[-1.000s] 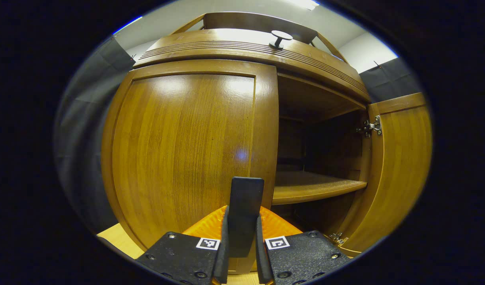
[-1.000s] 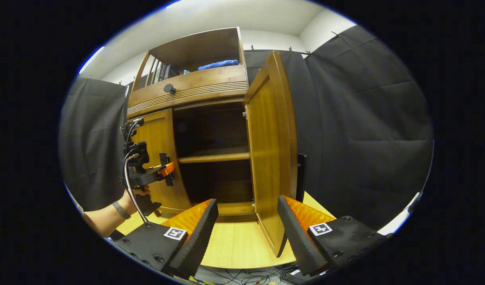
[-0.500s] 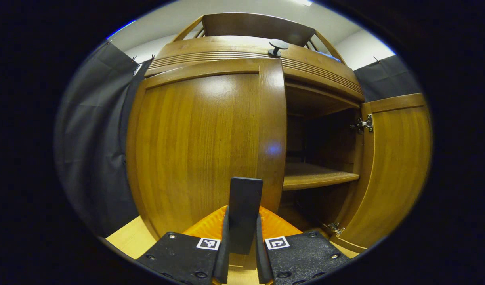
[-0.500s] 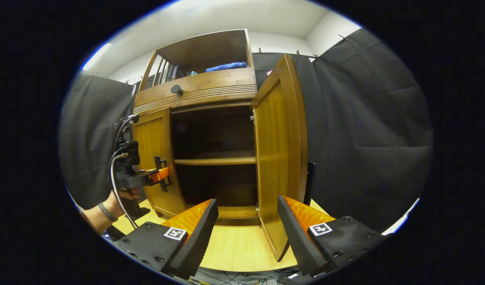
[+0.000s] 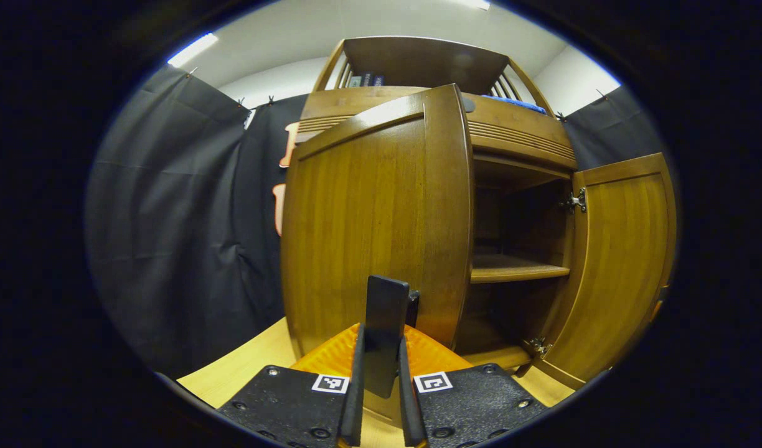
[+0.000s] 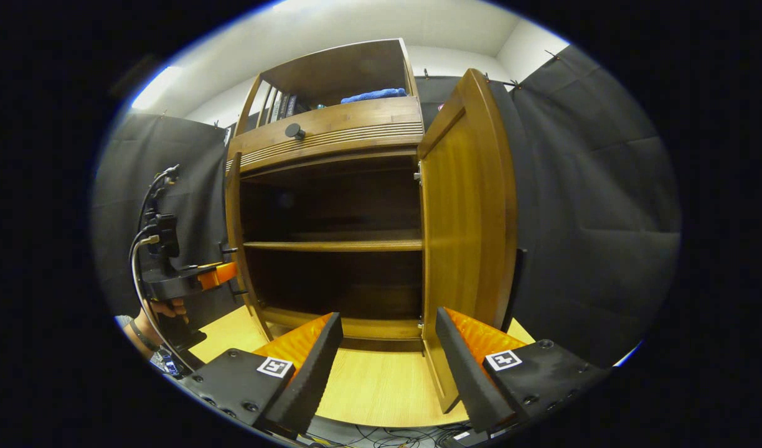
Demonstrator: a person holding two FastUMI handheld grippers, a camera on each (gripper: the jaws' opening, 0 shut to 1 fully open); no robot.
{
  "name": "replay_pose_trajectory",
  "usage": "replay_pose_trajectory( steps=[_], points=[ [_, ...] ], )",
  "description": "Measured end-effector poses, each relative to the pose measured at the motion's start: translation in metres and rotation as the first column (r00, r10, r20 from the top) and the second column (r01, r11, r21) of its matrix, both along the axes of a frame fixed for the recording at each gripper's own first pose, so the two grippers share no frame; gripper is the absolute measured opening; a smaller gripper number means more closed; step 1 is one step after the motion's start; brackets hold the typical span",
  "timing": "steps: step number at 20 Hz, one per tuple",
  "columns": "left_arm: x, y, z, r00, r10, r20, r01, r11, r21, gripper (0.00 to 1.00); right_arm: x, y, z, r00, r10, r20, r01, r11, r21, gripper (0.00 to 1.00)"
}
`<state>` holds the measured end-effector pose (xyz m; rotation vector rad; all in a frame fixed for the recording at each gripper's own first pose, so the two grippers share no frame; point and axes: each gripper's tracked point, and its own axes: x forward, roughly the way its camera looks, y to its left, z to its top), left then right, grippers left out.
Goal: Open the right door of the double-door shoe cabinet with the right hand, and open the left door with the left hand.
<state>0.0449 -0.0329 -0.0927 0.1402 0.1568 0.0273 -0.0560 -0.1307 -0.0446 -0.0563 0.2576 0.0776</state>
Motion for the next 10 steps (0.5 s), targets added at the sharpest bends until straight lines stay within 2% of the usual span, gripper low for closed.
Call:
replay_pose_trajectory(
  steps=[2, 3, 5, 7, 10],
  points=[
    [-0.013, 0.021, 0.009, 0.998, 0.061, 0.017, -0.062, 0.998, 0.019, 0.24, 0.004, 0.005, -0.001, 1.0, 0.021, -0.006, -0.021, 1.0, 0.006, 0.87],
    [-0.019, 0.031, 0.012, 0.996, 0.09, 0.027, -0.091, 0.995, 0.036, 0.24, 0.007, 0.009, -0.002, 0.999, 0.032, -0.008, -0.032, 0.999, 0.008, 0.97],
    [-0.032, 0.047, 0.015, 0.989, 0.142, 0.047, -0.145, 0.988, 0.061, 0.23, 0.008, 0.012, -0.008, 0.999, 0.051, -0.016, -0.051, 0.999, 0.01, 0.97],
    [-0.038, 0.058, 0.022, 0.987, 0.151, 0.063, -0.154, 0.987, 0.046, 0.21, 0.009, 0.015, -0.011, 0.998, 0.067, -0.019, -0.066, 0.998, 0.015, 0.97],
    [-0.041, 0.063, 0.027, 0.993, 0.1, 0.055, -0.1, 0.995, -0.011, 0.13, 0.01, 0.02, -0.014, 0.996, 0.088, -0.024, -0.087, 0.996, 0.026, 0.97]
  ],
)
